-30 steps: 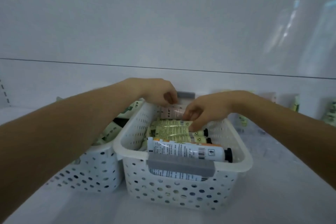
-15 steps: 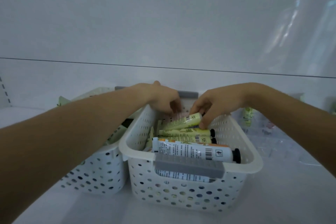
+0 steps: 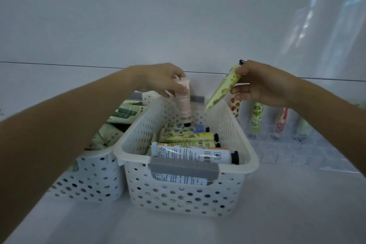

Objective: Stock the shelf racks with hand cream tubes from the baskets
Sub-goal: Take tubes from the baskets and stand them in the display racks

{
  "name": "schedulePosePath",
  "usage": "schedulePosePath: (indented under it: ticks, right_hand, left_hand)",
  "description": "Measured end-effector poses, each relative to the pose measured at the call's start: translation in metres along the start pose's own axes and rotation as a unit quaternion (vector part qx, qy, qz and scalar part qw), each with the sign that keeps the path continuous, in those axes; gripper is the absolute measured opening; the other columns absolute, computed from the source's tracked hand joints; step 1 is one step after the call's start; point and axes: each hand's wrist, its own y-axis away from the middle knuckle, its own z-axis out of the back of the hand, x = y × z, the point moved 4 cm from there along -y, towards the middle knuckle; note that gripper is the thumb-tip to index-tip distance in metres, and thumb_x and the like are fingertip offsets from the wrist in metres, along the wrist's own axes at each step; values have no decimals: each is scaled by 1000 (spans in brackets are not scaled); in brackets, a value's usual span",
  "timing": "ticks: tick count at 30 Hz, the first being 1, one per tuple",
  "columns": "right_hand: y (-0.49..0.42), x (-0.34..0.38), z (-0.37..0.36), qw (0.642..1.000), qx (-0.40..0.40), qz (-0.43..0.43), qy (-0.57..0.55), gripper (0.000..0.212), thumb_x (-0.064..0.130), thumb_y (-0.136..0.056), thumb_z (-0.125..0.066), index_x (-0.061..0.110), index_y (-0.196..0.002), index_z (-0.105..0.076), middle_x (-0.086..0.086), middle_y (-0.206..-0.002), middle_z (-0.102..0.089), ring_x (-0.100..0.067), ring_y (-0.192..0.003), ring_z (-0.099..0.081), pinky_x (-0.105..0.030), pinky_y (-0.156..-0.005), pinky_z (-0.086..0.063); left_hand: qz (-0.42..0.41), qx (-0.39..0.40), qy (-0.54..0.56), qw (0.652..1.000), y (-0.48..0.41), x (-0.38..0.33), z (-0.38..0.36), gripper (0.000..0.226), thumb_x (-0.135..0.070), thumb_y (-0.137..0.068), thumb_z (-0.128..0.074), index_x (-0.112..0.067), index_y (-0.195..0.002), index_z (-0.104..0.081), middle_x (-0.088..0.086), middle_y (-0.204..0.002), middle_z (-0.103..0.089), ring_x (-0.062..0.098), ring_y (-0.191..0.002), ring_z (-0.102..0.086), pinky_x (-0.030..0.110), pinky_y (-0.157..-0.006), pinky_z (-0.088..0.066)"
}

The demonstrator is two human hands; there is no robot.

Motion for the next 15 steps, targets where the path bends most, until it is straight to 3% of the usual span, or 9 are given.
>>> schedulePosePath:
  ticks: [3,6,9,13,15]
  right_hand:
    - [9,-7,10,996,-46,4,-80,27,12,-90,-45,13,-68,-62,-7,-74,-61,-18,-57,-65,-24,-56,-55]
    - [22,-9,19,987,-56,6,-149,17,5,-89,-44,9,-91,-60,-13,-96,-58,-23,-69,-70,-26,-59,-57]
    - [39,-8,30,975,-48,8,-217,25,-3,-87,-40,0,-106,-57,-19,-110,-56,-24,-79,-71,-27,-65,-58]
    - [68,-9,53,959,-49,-16,-280,28,6,-83,-40,-7,-104,-54,-15,-88,-60,-19,-65,-68,-23,-58,-56]
    - [84,-9,67,959,-41,-30,-280,33,11,-76,-42,-3,-102,-54,-10,-74,-61,-15,-58,-63,-21,-54,-54]
  left_hand:
    - [22,-38,84,996,4,-13,8,10,-12,-86,-61,-16,-93,-54,9,-100,-63,19,-87,-64,26,-72,-55]
    - [22,-79,112,990,8,-34,14,8,-12,-85,-63,-13,-89,-56,8,-96,-65,18,-86,-65,27,-69,-55]
    - [14,-129,160,978,8,-60,10,7,-15,-90,-58,-12,-86,-53,7,-93,-66,17,-86,-65,28,-67,-54]
    - [-8,-181,195,964,2,-103,-16,7,-18,-95,-48,-15,-100,-44,1,-86,-68,13,-83,-63,29,-70,-51]
    - [-18,-223,201,954,-3,-130,-31,8,-20,-94,-48,-14,-92,-43,-1,-80,-62,12,-74,-57,27,-65,-48]
